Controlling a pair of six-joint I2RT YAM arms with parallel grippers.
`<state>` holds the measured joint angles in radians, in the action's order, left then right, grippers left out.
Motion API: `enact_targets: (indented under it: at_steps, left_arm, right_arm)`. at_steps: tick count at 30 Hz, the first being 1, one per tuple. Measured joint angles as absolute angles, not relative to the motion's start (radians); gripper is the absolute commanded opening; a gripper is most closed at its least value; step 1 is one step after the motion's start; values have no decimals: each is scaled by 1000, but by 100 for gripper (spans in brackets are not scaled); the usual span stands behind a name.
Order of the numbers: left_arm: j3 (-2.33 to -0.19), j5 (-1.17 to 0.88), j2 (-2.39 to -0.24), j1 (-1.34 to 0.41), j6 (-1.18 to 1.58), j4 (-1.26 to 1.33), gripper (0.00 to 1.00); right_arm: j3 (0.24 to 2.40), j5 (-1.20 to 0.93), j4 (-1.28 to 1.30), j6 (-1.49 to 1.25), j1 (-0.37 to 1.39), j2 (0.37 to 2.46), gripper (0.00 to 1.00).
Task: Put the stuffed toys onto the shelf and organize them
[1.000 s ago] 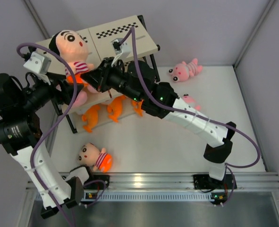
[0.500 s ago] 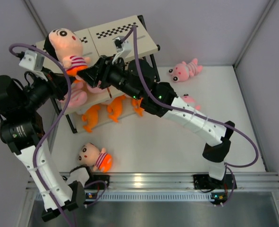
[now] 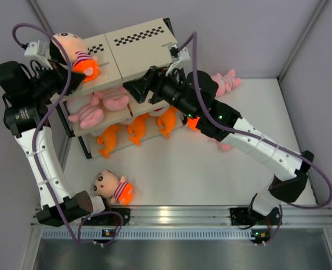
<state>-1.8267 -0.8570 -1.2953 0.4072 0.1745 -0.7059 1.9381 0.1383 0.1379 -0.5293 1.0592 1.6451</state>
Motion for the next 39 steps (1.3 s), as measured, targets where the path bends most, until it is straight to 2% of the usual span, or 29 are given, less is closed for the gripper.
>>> enact_targets:
  at_steps: [4,7,11,14,15,21,22,28,35,39]
  left_arm:
    - [-1827,-837,-1292,407,174,-699,0]
    - [-1827,-810,-1282,407,167,-706,10]
    - [-1827,-763,-1266,408,141,-721,30]
    - [-1821,-744,-1257,408,125,-725,39]
    - [-1819,-738,-1255,408,120,-726,50]
    - [-1814,-664,-1245,408,79,-742,71]
    - [-1813,-642,-1238,408,71,-751,80]
    - [-1810,-528,-1155,409,31,-788,87]
    - [-1826,-467,-1069,410,-10,-801,88]
    - [-1839,-451,-1042,410,-37,-829,88]
  right_arm:
    - [1783,148,107,-519,1017,1501,70]
    - [1702,157,90,-516,989,1414,70]
    - [1615,160,70,-517,942,1335,74]
    - [1537,168,68,-517,904,1287,74]
    - [1514,170,71,-517,894,1274,75]
    - [1438,185,104,-516,860,1230,75]
    - [1428,186,112,-515,856,1222,75]
    - [1394,189,142,-507,839,1179,75]
    - [1374,187,186,-469,818,1159,80]
    - [1297,188,232,-437,738,1112,80]
